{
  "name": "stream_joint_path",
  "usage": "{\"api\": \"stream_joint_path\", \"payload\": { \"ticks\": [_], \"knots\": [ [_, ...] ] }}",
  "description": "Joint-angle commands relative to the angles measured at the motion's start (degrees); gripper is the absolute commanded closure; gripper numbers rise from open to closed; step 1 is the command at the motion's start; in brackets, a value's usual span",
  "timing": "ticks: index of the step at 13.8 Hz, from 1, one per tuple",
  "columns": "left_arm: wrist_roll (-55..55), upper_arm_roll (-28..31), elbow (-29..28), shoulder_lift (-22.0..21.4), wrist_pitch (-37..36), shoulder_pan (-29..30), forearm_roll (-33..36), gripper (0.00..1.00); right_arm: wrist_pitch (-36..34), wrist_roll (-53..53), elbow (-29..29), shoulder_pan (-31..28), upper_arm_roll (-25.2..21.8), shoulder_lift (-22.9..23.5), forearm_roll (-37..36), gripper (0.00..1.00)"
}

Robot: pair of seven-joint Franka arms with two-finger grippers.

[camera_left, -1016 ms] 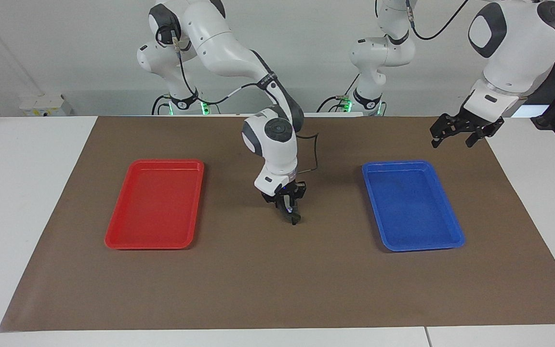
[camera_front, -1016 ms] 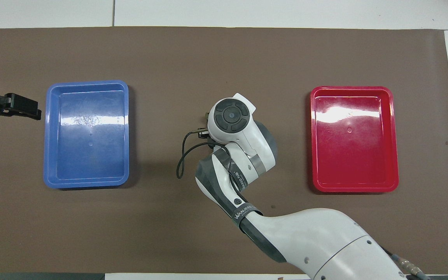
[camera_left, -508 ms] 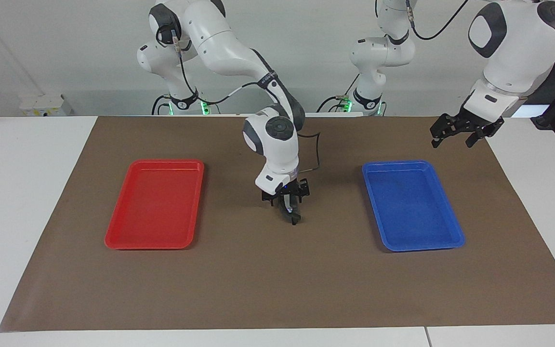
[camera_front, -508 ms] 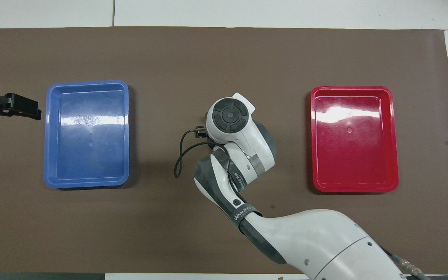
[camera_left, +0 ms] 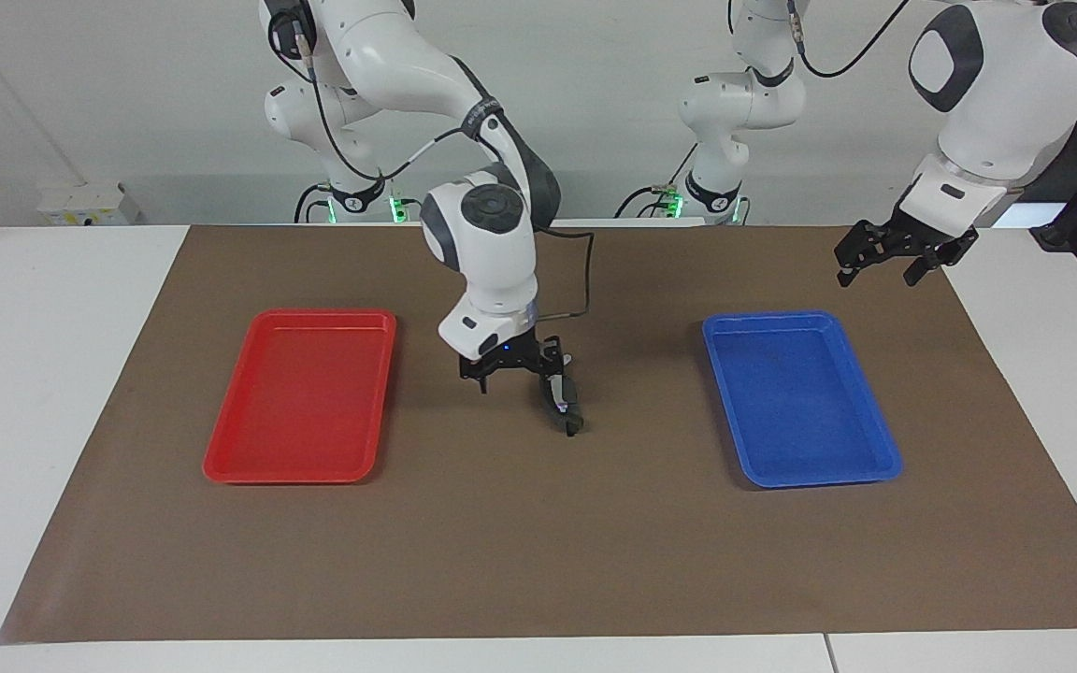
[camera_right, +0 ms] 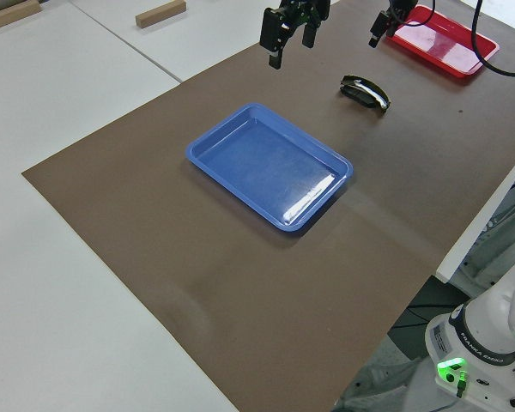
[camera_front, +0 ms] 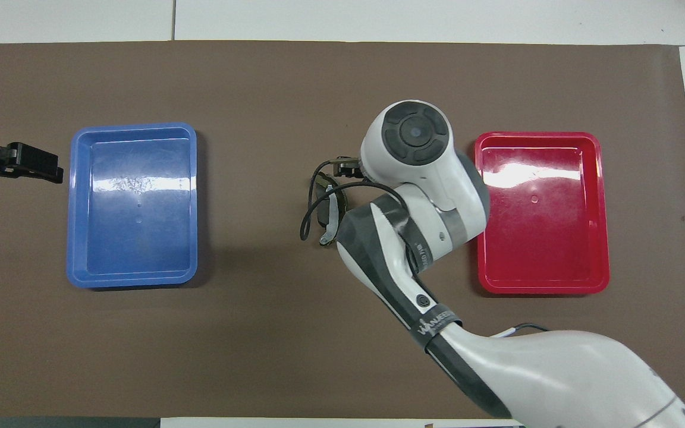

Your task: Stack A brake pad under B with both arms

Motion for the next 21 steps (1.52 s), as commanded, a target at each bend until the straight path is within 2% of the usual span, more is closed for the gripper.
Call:
{"api": "stream_joint_path", "payload": {
  "ticks": [1,4,9,14,16,18,21],
  "knots": [
    [0.4,-0.32,-1.4,-1.33,-0.05,0.62,-0.8,0.0,-4.24,0.14,-0.87,-5.89,0.76,-5.67,-2.58,0.0],
    [0.4,-0.32,-1.4,-1.33,-0.05,0.62,-0.8,0.0,-7.84,-4.32,-0.78,-10.55,0.76,-9.63,-6.89,0.0],
    [0.4,-0.32,-1.4,-1.33,-0.05,0.62,-0.8,0.0,-17.76,-12.77,-1.57,-18.99,0.85,-16.92,-5.93,0.0],
    [0.4,-0.32,-1.4,-1.33,-0.05,0.62,-0.8,0.0,-27.88,-22.78,-1.75,-27.61,0.85,-21.76,-3.82,0.0],
    [0.4,-0.32,-1.4,-1.33,-0.05,0.62,-0.8,0.0,-30.77,-24.2,-0.44,-28.76,0.85,-22.73,-3.65,0.0],
    [0.4,-0.32,-1.4,-1.33,-0.05,0.62,-0.8,0.0,-35.35,-24.12,3.86,-28.67,0.94,-22.48,-3.64,0.0],
    [0.4,-0.32,-1.4,-1.33,-0.05,0.62,-0.8,0.0,-36.42,-23.68,4.84,-28.15,1.2,-22.12,-3.3,0.0]
  ]
}}
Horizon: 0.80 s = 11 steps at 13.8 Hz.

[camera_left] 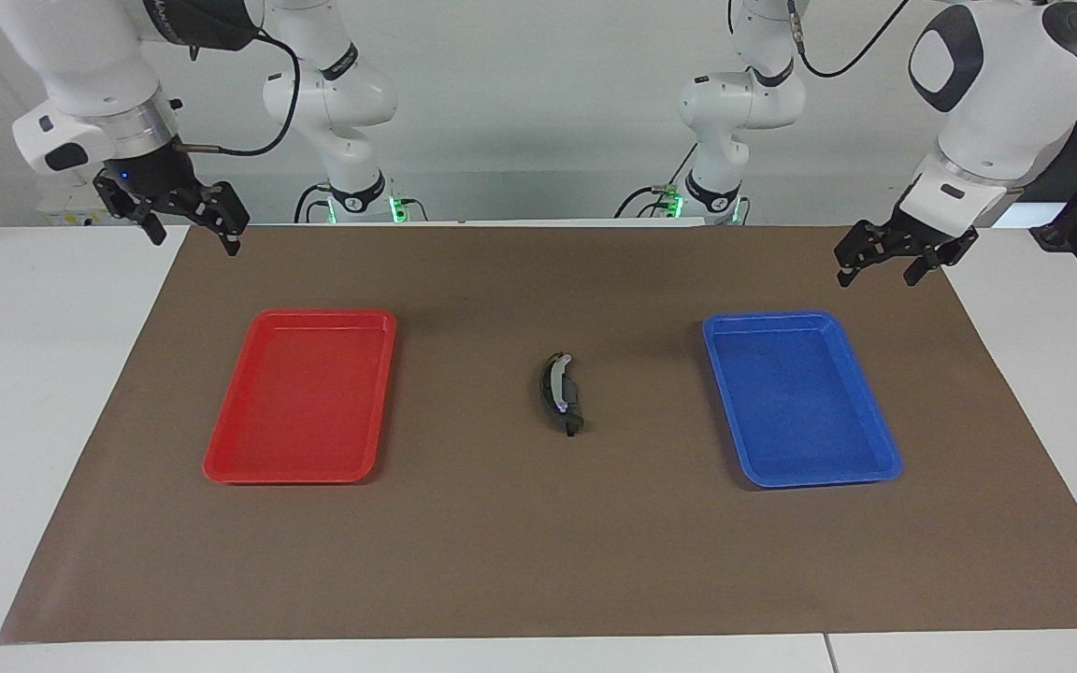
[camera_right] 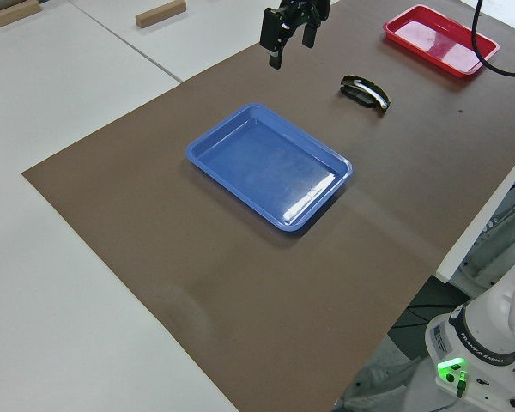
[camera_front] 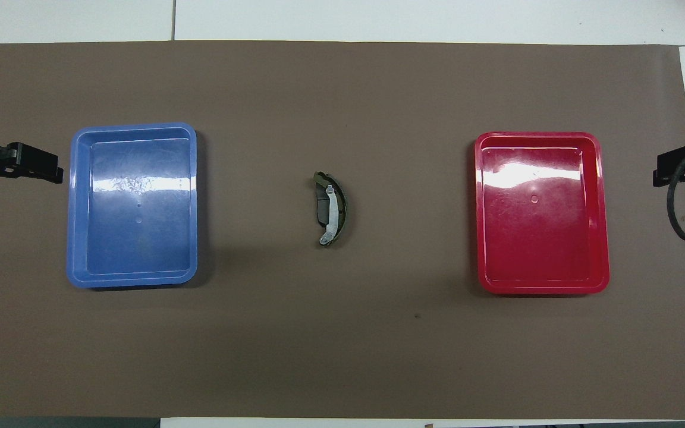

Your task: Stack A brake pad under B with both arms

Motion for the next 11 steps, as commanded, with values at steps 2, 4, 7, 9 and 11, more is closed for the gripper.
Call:
{"api": "stream_joint_path", "payload": {
  "ticks": [2,4,7,9,11],
  "knots": [
    [0.4,-0.32,-1.4,-1.33,-0.05,0.62,-0.8,0.0,-2.58,-0.78,2.24,-0.31,0.72,1.0,2.02,0.0],
    [0.4,-0.32,-1.4,-1.33,-0.05,0.62,-0.8,0.0,-3.19,-0.43,2.5,-0.3,0.72,0.91,4.03,0.0],
    [0.4,-0.32,-1.4,-1.33,-0.05,0.62,-0.8,0.0,-3.11,-2.96,2.86,-0.31,0.63,1.26,2.39,0.0],
    [0.4,-0.32,-1.4,-1.33,-0.05,0.62,-0.8,0.0,-3.02,-3.86,2.86,-0.22,0.81,1.35,1.15,0.0],
    [0.4,-0.32,-1.4,-1.33,-0.05,0.62,-0.8,0.0,-2.93,-3.68,2.86,-0.22,0.81,1.35,1.67,0.0]
  ]
}}
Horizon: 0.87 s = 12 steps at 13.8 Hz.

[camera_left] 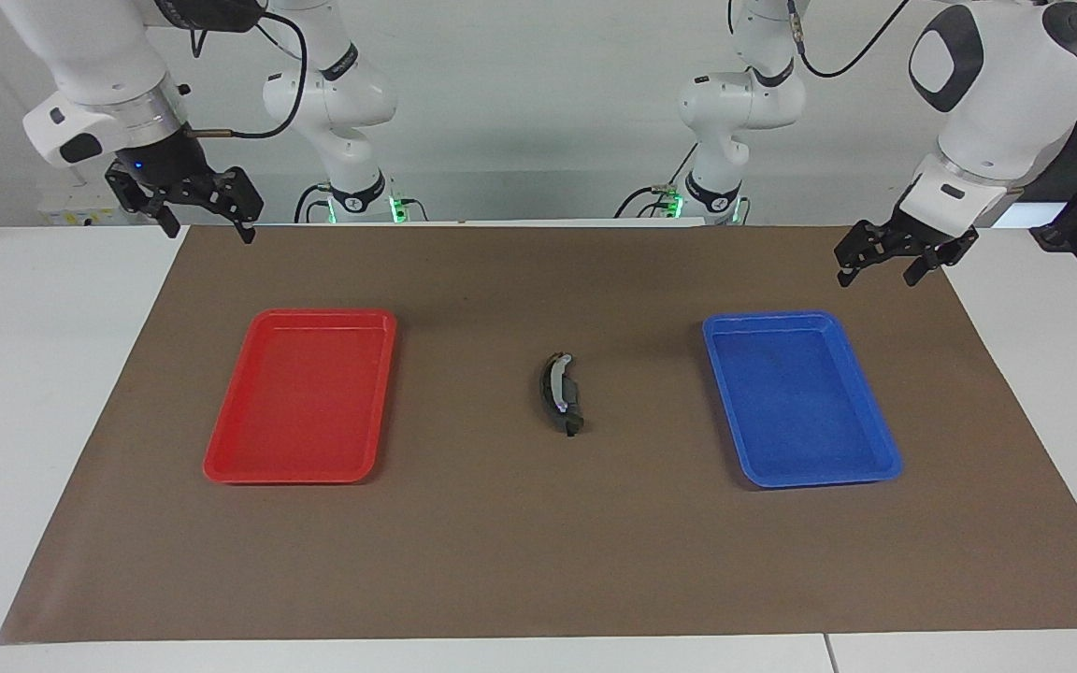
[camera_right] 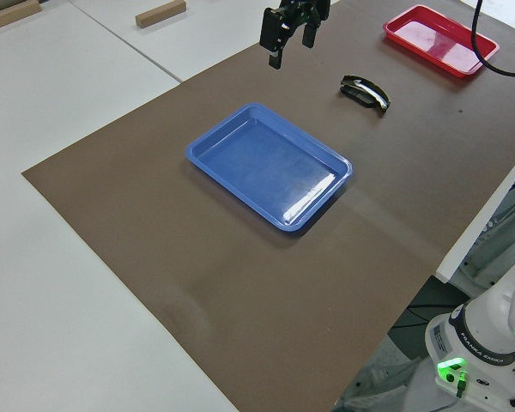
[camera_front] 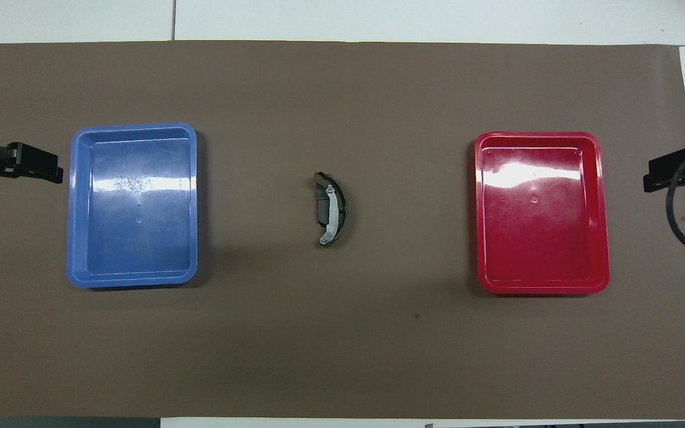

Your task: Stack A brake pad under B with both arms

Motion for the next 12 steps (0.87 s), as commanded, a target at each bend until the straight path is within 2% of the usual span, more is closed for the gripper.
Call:
{"api": "stream_joint_path", "payload": {
  "ticks": [1,4,6,12],
  "knots": [
    [0.4,-0.32,-1.4,-1.33,-0.05,0.62,-0.8,0.0,-0.94,-1.19,1.56,-0.21,0.19,0.86,-0.22,0.0],
    [0.4,-0.32,-1.4,-1.33,-0.05,0.62,-0.8,0.0,-0.86,-1.19,1.56,-0.12,0.27,0.77,-0.13,0.0],
    [0.4,-0.32,-1.4,-1.33,-0.05,0.62,-0.8,0.0,-0.77,-0.75,1.56,-0.29,0.19,0.86,2.67,0.0],
    [0.4,-0.32,-1.4,-1.33,-0.05,0.62,-0.8,0.0,0.11,-1.01,0.16,-0.21,0.19,0.24,1.37,0.0]
  ]
}}
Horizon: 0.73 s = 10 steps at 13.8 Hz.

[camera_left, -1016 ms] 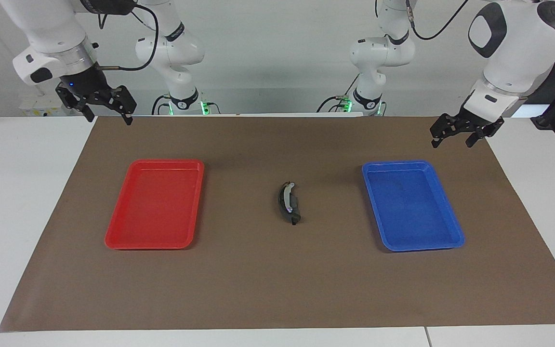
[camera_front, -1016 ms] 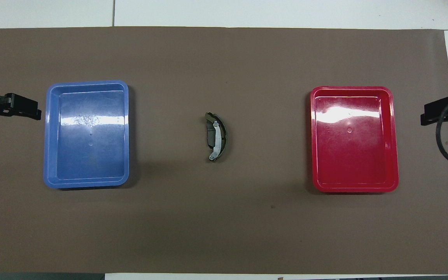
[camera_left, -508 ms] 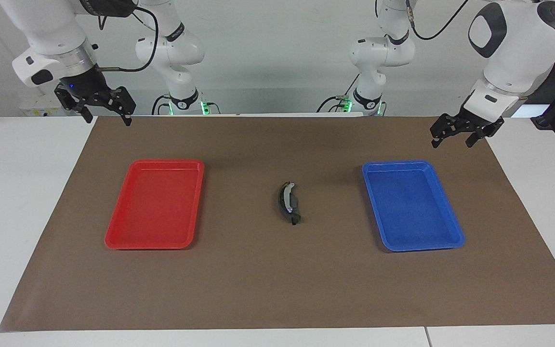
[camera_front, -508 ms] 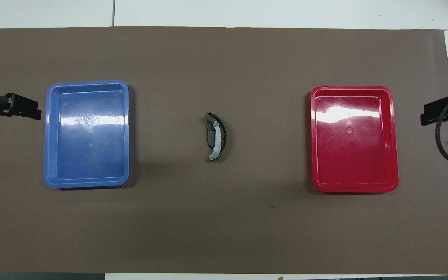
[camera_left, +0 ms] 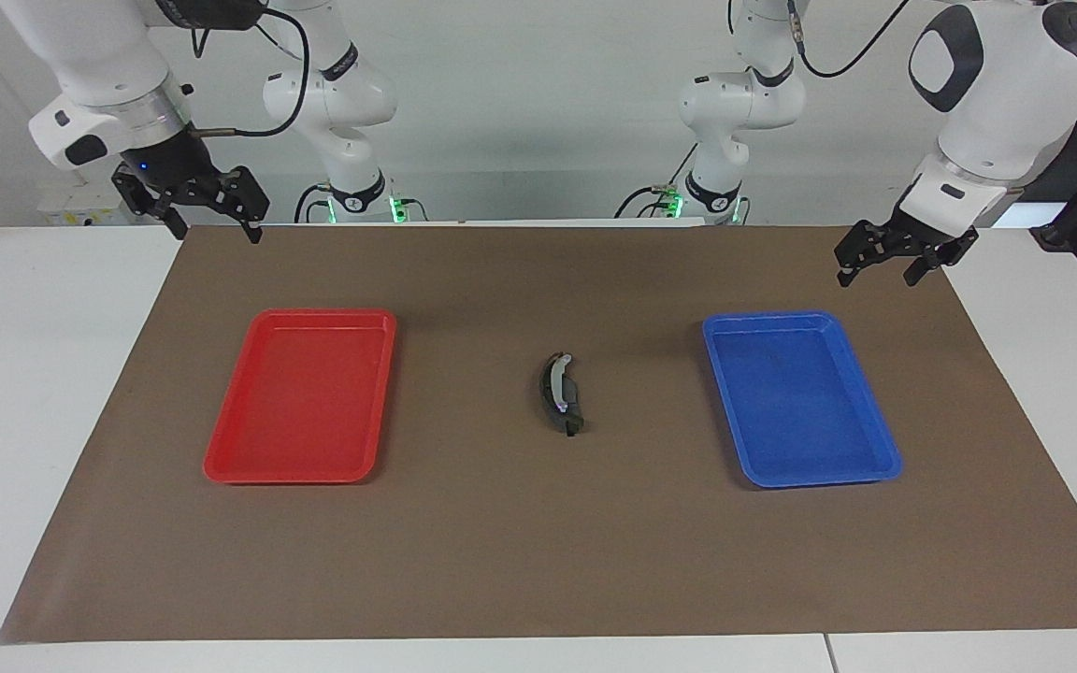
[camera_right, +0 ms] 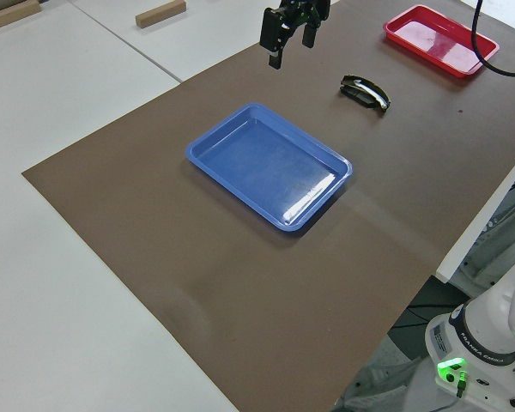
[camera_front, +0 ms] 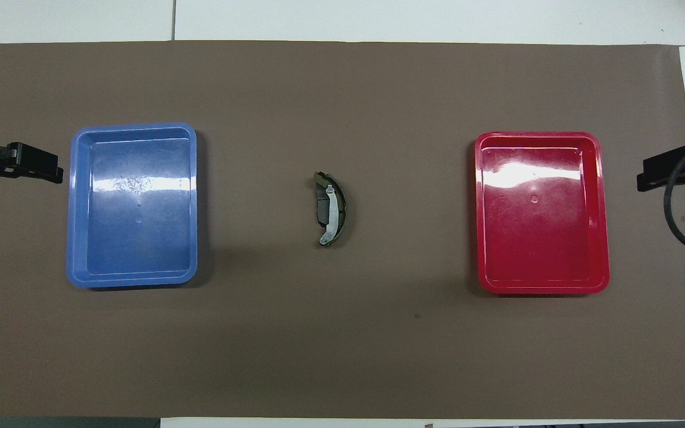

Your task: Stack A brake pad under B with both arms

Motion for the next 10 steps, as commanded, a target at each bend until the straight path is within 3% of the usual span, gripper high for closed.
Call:
{"api": "stream_joint_path", "payload": {
  "ticks": [1,10],
  "knots": [
    [0.4,-0.32,-1.4,-1.33,-0.05,0.62,-0.8,0.0,1.16,-1.27,-0.65,-0.24,0.11,-0.03,-0.4,0.0],
    [0.4,-0.32,-1.4,-1.33,-0.05,0.62,-0.8,0.0,1.43,-0.92,-1.36,-0.15,0.2,-0.21,-2.08,0.0]
  ]
}}
